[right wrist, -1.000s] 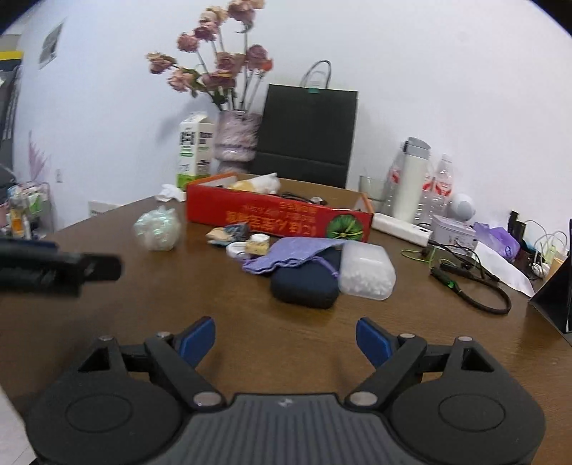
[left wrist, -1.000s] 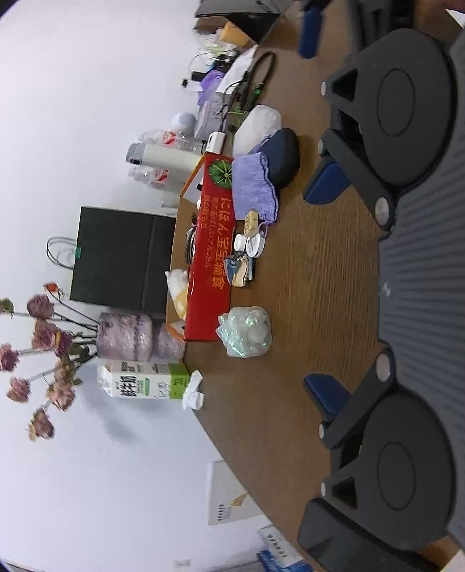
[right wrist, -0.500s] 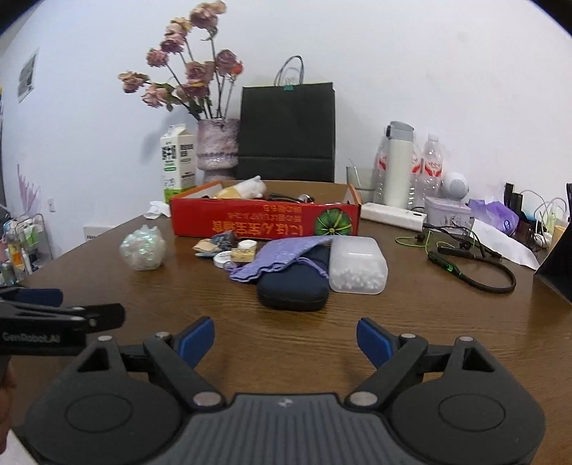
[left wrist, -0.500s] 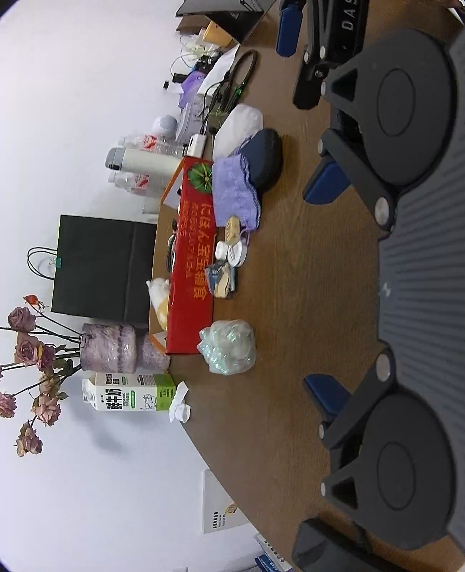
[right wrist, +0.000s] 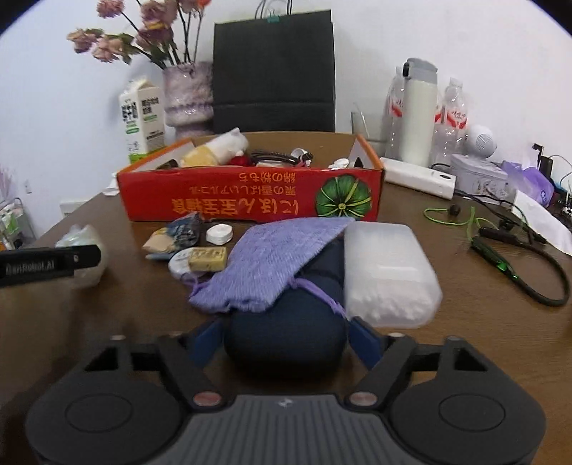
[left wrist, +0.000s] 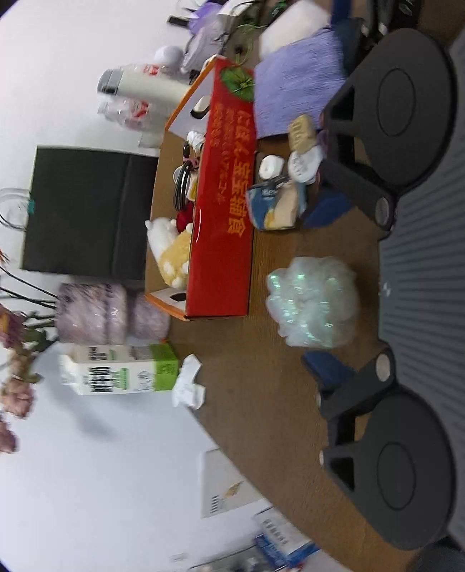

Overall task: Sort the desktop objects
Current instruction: 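Grasp the iridescent plastic bag with the left tool while the right tool grasps the purple pouch, then lift the purple pouch off the navy case with the right tool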

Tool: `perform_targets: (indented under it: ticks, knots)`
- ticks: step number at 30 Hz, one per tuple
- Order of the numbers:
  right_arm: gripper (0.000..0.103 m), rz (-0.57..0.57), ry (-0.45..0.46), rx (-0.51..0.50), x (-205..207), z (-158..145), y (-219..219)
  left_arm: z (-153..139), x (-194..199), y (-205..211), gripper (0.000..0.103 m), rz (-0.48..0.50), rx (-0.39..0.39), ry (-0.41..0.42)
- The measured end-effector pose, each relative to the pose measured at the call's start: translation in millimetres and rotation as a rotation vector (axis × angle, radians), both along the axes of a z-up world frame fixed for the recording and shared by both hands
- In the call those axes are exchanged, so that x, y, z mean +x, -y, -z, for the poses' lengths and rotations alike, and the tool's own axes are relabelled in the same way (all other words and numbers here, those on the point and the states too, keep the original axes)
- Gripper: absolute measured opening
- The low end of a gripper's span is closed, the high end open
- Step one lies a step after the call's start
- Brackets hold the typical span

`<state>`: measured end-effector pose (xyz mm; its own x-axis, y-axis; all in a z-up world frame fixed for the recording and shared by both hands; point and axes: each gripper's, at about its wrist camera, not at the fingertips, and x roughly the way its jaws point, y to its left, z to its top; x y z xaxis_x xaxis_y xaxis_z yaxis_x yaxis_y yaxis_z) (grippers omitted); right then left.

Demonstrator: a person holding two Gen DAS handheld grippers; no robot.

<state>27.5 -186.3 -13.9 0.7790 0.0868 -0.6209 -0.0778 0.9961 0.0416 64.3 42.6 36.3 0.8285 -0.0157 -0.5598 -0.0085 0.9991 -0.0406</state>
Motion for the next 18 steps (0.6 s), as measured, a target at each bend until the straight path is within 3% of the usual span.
perform_targets:
  ticks: [1, 3, 8, 12, 15, 18]
  knots:
    - [0.073, 0.003, -0.001, -0.006, 3, 1, -1, 1, 7, -3, 0.071, -0.006, -0.014, -0.015]
    - [0.071, -0.003, 0.003, -0.008, 3, 0, -2, 4, 13, -6, 0.043, -0.023, -0.034, -0.037]
    - [0.070, -0.062, 0.002, 0.003, -36, -2, 14, 1, -11, -4, 0.039, 0.005, -0.035, -0.033]
    - [0.073, -0.123, -0.004, -0.033, -114, -1, 42, -4, -72, 1, 0.039, 0.100, -0.081, -0.055]
    - [0.080, -0.087, -0.049, -0.021, -152, 1, 59, -1, -114, 14, 0.040, 0.147, -0.054, -0.070]
    - [0.085, -0.042, -0.035, -0.005, -153, 2, 60, -1, -135, 26, 0.040, 0.190, -0.050, -0.062]
